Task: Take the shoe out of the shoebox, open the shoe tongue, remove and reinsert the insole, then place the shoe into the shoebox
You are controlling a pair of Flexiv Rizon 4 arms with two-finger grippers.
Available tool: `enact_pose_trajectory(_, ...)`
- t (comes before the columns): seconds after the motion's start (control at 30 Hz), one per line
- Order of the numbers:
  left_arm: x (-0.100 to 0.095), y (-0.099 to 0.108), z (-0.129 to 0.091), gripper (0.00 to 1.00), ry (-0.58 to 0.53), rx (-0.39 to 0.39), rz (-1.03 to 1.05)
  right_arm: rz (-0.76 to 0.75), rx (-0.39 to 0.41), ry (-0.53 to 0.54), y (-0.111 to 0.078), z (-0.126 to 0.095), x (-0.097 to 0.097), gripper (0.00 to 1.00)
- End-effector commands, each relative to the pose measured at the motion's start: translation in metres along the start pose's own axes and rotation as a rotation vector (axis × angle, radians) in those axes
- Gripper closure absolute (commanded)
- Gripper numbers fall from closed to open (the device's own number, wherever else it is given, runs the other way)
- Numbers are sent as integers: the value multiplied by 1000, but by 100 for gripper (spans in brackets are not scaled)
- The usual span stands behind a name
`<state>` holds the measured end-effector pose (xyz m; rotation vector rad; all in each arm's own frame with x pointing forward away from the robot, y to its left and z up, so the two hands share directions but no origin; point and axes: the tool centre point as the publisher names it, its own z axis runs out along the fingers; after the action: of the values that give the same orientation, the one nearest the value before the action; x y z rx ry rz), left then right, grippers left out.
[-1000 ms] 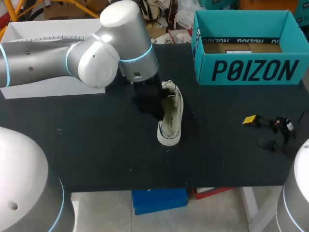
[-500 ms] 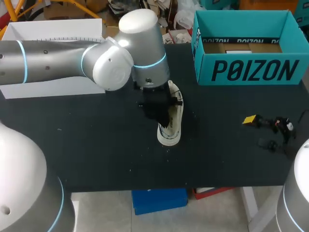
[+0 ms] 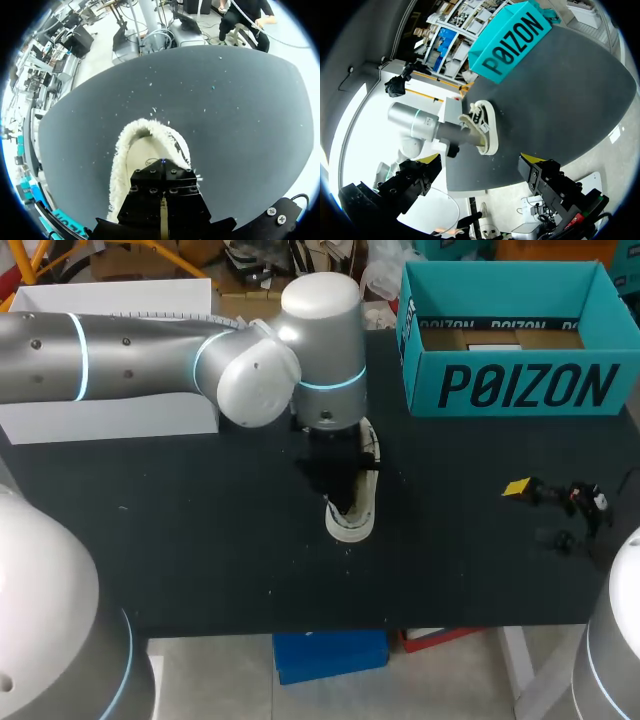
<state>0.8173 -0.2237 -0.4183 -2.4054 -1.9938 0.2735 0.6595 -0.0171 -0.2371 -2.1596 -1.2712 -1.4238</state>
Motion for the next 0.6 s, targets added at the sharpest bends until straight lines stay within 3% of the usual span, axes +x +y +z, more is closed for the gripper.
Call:
enact_pose_trajectory(0.03, -5, 3, 7, 100, 6, 3, 2, 1, -2, 1, -1, -2, 0, 0)
enact_pose_trajectory(0.3, 4, -8, -27, 100, -70, -23, -35, 1, -2, 1, -1, -2, 0, 0)
enact_pose_trajectory(0.33, 6, -11, -36, 91, -87, -32, -41, 1, -2, 1, -1, -2, 0, 0)
enact_pose_trajectory(0.37, 8, -13, -42, 76, -96, -39, -43, 1, -2, 1, -1, -2, 0, 0)
enact_pose_trajectory(0.4, 8, -13, -42, 76, -96, -39, -43, 1, -2, 1, -1, -2, 0, 0)
enact_pose_trajectory(0.43, 11, -17, -56, 67, -115, -44, -51, 1, -2, 1, -1, -2, 0, 0)
enact_pose_trajectory(0.47, 12, -17, -58, 66, -115, -44, -51, 1, -2, 1, -1, -2, 0, 0)
enact_pose_trajectory(0.6, 21, -23, -91, 45, -145, -58, -70, 1, -2, 1, -1, -2, 0, 0)
